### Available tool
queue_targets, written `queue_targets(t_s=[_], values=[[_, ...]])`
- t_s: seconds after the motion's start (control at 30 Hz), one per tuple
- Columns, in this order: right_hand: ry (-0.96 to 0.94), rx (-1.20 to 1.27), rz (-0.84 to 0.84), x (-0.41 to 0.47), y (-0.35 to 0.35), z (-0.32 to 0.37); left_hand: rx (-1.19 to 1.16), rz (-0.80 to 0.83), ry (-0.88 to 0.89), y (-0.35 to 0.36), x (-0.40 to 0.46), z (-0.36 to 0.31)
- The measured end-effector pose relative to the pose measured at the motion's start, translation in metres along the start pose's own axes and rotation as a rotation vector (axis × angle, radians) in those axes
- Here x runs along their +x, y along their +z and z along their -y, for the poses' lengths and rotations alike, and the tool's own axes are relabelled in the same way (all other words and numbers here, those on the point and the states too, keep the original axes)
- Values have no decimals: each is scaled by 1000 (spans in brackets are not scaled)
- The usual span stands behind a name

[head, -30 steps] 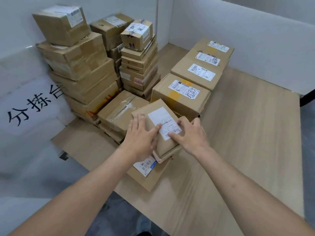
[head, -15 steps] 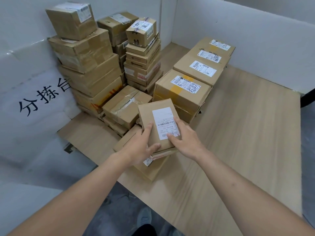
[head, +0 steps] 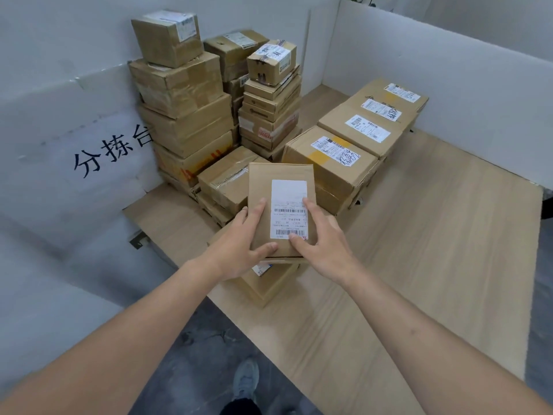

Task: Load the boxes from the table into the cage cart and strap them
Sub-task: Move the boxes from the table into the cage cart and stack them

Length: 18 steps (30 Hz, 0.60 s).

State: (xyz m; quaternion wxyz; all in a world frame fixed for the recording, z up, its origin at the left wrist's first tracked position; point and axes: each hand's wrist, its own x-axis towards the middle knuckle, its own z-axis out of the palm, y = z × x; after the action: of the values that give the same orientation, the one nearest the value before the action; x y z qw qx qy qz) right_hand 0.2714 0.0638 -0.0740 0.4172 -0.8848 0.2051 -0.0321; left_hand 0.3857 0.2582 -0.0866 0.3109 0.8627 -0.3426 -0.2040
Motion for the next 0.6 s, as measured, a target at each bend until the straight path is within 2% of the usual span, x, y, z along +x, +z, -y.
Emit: queue_targets(t_s=[0.4, 0.6], values=[[-268, -71, 158, -46, 39, 12, -1, -229, -240, 22, -121, -4], [-397, -93, 324, -73, 74, 38, 35, -311, -417, 29, -193, 5]])
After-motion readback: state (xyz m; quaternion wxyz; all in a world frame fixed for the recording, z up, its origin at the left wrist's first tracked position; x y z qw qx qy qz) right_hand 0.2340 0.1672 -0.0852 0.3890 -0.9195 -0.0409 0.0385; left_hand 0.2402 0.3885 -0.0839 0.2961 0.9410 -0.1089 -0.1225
